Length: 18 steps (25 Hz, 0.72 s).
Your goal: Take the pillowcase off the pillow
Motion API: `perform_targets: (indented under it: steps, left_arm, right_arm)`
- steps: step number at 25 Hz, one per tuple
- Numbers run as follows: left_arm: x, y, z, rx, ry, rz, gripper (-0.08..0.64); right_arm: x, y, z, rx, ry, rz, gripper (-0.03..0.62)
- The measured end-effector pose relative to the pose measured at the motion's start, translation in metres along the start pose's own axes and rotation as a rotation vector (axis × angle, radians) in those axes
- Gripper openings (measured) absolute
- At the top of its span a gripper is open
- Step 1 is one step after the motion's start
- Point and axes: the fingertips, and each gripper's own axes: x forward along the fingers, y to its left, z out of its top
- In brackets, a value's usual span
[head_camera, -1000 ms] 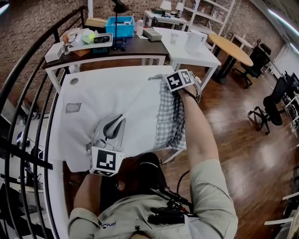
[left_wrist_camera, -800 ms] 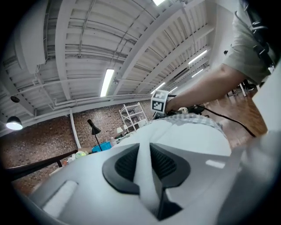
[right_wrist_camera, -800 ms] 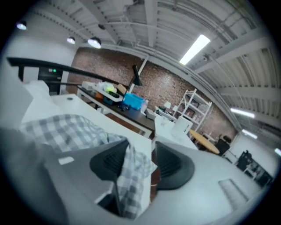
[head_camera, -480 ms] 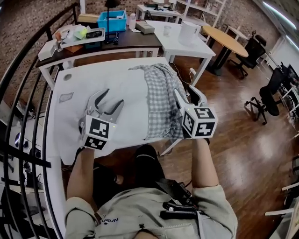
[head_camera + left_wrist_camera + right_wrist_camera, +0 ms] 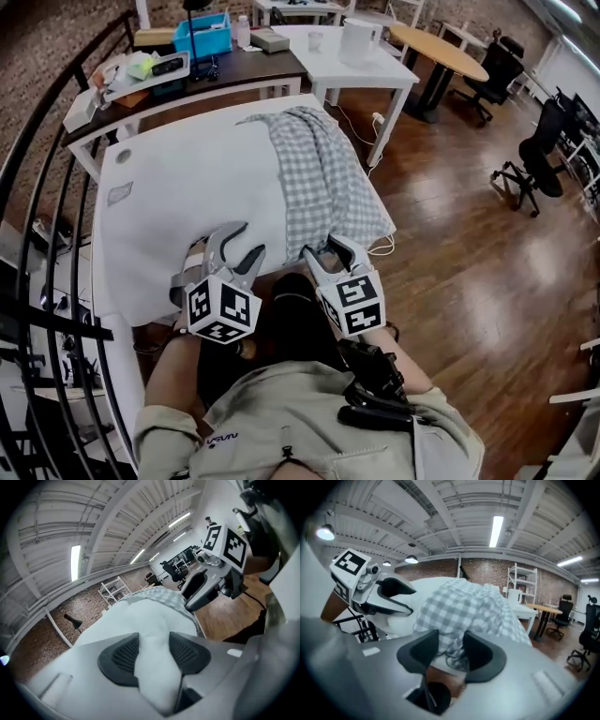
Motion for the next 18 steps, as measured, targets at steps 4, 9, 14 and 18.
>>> perform_targets:
  steps: [4, 9, 14, 18]
  left_arm:
    - [-0.013, 0.035, 0.011, -0.066, -0.065, 0.105, 0.044]
    - [-0.038, 0.088, 0.018, -0.163, -0.159, 0.18, 0.038]
    - [-0.041, 0.1, 0.01, -0.219, -0.177, 0.181, 0.034]
    - [-0.043, 0.094, -0.003, -0.241, -0.16, 0.184, 0.029]
  right_arm:
    - [0.01, -0.019, 0.013, -0.096, -0.018, -0.12, 0.028]
    - [0.002, -0.078, 0.035, -0.225, -0.037, -0.326, 0.023]
    - [0.024, -0.127, 0.029, -0.305, 0.027, -0.453, 0.02]
    - [0.044, -0.163, -0.004, -0.267, 0.135, -0.49, 0.018]
